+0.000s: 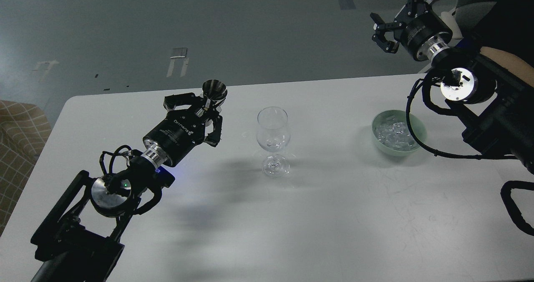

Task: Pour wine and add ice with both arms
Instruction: 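Tilt the jigger over the wine glass rim with the left gripper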

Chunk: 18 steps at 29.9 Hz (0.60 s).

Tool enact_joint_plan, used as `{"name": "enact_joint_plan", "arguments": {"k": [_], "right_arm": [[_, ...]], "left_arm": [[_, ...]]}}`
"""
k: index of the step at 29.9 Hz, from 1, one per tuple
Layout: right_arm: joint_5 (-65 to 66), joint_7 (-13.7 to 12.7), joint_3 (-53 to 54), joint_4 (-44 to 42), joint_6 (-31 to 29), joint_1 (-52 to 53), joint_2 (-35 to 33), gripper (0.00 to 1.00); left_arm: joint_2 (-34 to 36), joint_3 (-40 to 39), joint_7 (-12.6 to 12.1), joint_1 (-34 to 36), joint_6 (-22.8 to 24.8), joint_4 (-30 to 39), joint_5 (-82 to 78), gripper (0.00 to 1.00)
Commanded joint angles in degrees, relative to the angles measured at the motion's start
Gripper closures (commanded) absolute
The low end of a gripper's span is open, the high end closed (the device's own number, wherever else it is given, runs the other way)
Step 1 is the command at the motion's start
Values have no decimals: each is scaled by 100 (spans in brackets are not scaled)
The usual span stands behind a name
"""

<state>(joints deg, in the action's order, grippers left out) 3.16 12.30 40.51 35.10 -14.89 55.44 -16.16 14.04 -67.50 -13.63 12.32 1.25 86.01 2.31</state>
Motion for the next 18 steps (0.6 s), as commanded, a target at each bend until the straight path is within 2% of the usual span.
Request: {"name": "enact_joint_plan", "arguments": {"k": [1,5,7,9,18], "right_arm": [[1,0,0,6,4,1,7,0],[1,0,0,6,4,1,7,0],[1,0,1,6,4,1,7,0],[1,0,1,6,4,1,7,0],[1,0,0,6,4,-7,7,0]], "left_arm": [[11,0,-8,42,-19,4,-231,100],[11,9,-52,42,-46,47,-363,100],[-7,9,-210,42,-63,126,-503,100],[-42,9,-263,42,-98,170,-617,100],[-77,9,-263,51,-221,206,-679,100]]}}
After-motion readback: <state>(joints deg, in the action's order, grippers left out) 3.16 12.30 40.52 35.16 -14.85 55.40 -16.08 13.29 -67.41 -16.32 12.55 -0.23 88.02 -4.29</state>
